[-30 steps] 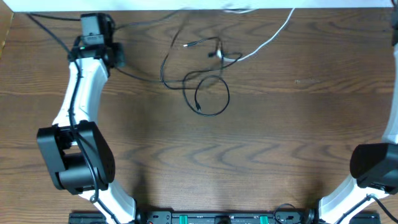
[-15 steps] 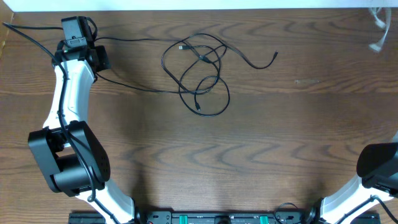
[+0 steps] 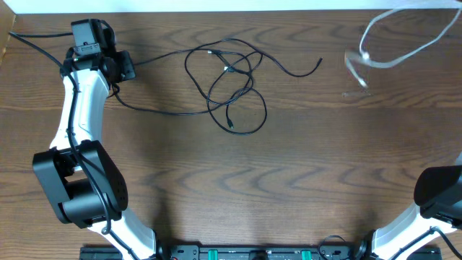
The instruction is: Untangle cables
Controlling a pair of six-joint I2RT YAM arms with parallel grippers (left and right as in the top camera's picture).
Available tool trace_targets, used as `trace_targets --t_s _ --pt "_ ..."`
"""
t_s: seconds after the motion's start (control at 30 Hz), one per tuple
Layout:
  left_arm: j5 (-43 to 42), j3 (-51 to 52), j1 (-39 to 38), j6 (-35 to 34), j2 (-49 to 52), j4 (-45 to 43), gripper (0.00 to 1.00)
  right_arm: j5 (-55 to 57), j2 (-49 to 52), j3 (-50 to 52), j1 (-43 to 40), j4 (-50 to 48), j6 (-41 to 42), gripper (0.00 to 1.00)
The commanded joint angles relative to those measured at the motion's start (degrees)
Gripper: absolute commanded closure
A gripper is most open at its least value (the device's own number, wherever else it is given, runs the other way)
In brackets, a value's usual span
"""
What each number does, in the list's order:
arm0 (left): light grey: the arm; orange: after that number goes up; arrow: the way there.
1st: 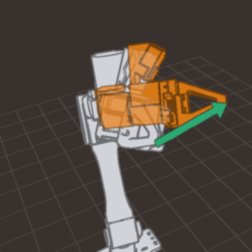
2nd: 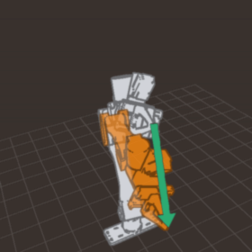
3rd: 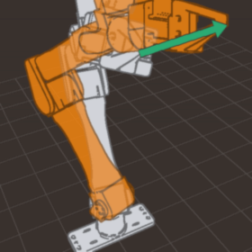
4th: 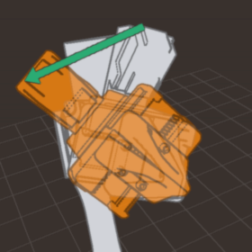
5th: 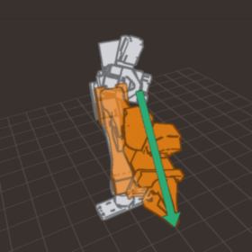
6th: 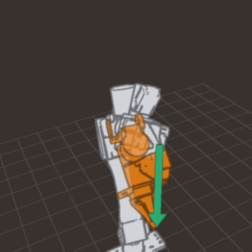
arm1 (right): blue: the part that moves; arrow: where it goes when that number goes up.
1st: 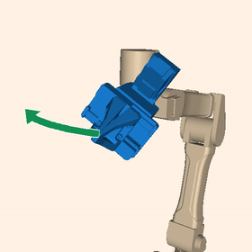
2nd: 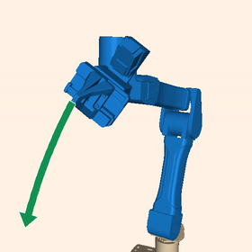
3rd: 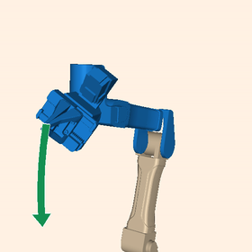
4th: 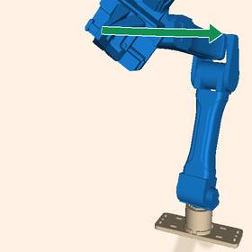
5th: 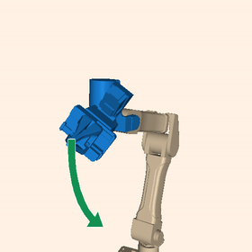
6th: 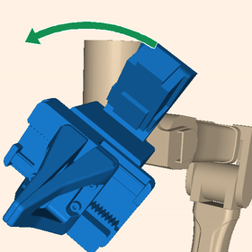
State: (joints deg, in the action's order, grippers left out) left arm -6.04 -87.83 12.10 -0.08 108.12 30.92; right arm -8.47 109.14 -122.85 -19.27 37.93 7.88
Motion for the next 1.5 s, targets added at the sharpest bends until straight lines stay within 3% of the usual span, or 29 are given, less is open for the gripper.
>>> trace_targets --t_s 0.0,0.47,0.67,1.27,1.37,1.47 --pt "-5.55 -0.35 -0.07 -0.46 0.24 0.33 0.5 10.67 -0.26 -1.01 -0.5 0.94 -4.55 0.99" --pt "-5.57 -0.35 -0.07 -1.18 0.24 0.37 0.47 15.41 -0.26 4.39 -9.77 1.9 -6.69 0.99" --pt "-5.55 -0.35 -0.07 -1.33 0.24 1.2 0.4 15.43 -0.26 12.07 -14.62 -0.79 -6.71 0.99" --pt "-5.55 -0.35 -0.07 -1.33 0.24 1.44 0.38 15.19 -0.26 31.87 -23.19 -10.14 -6.25 0.98" --pt "-5.55 -0.35 -0.07 -1.33 0.24 1.42 0.39 15.17 -0.26 32.87 -23.06 -10.12 -6.25 0.85" --pt "-5.55 -0.35 -0.07 -1.33 0.24 1.42 0.39 13.75 -0.26 33.35 -23.04 -9.75 -6.27 0.5"
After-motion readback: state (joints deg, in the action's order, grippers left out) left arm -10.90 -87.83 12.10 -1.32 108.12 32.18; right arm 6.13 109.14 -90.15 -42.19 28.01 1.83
